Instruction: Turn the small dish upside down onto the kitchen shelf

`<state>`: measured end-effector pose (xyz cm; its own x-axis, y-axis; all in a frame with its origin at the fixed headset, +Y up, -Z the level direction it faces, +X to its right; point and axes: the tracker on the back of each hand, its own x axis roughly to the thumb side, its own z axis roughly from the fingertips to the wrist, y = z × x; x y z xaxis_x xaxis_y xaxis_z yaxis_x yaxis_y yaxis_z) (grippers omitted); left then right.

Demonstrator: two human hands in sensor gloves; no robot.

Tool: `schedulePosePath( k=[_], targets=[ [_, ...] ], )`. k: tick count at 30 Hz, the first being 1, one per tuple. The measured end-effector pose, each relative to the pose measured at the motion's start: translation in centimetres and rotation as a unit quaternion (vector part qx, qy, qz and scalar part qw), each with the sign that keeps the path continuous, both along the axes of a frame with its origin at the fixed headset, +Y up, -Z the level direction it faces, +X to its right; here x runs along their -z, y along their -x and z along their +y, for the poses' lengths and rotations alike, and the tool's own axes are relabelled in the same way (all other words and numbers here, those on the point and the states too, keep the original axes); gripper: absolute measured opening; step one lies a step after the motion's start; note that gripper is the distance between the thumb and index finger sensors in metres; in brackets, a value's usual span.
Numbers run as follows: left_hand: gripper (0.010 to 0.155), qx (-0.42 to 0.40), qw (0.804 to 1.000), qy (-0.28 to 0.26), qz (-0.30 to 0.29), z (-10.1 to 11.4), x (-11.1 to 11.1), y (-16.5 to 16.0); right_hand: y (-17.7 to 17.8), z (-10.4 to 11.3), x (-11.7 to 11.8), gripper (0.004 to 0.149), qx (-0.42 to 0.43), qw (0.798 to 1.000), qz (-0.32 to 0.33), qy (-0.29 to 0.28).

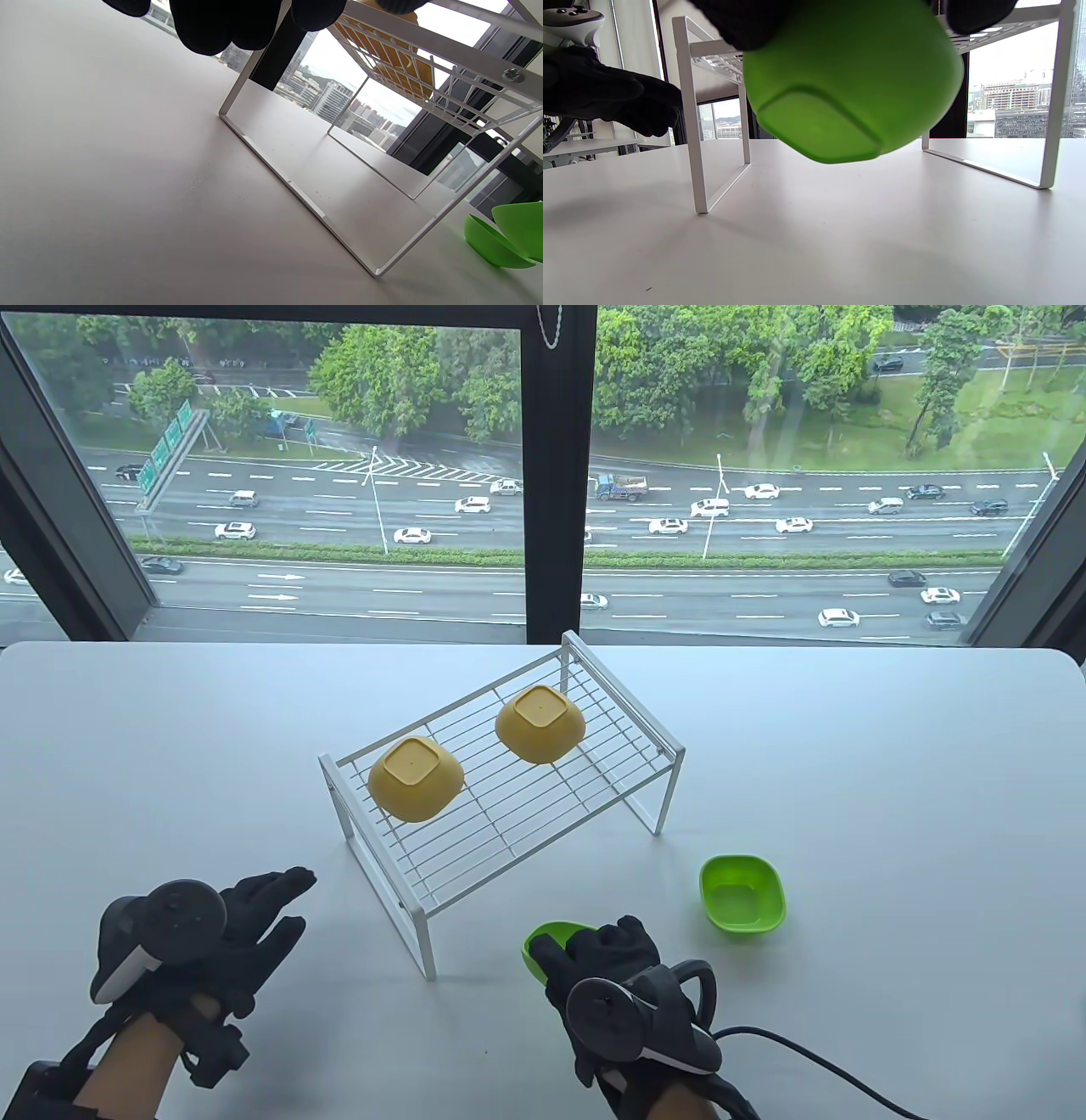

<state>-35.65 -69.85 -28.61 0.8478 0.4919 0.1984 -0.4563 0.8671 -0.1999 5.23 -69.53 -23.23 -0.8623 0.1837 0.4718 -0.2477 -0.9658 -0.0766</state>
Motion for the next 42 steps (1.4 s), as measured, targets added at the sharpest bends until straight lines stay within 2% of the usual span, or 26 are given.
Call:
schedulePosePath(
  k=[12,42],
  targets=[
    [0.067,0.0,1.0,0.001,0.0,0.0,0.0,0.0,-0.4,0.9,-0.5,0.051,0.04,0.998,0.004,-0.056],
    [0.067,0.001,1.0,0.003,-0.002,-0.1,0.1,0.0,-0.9,1.5,-0.6,0.049,0.087,0.994,0.014,-0.064]
  ],
)
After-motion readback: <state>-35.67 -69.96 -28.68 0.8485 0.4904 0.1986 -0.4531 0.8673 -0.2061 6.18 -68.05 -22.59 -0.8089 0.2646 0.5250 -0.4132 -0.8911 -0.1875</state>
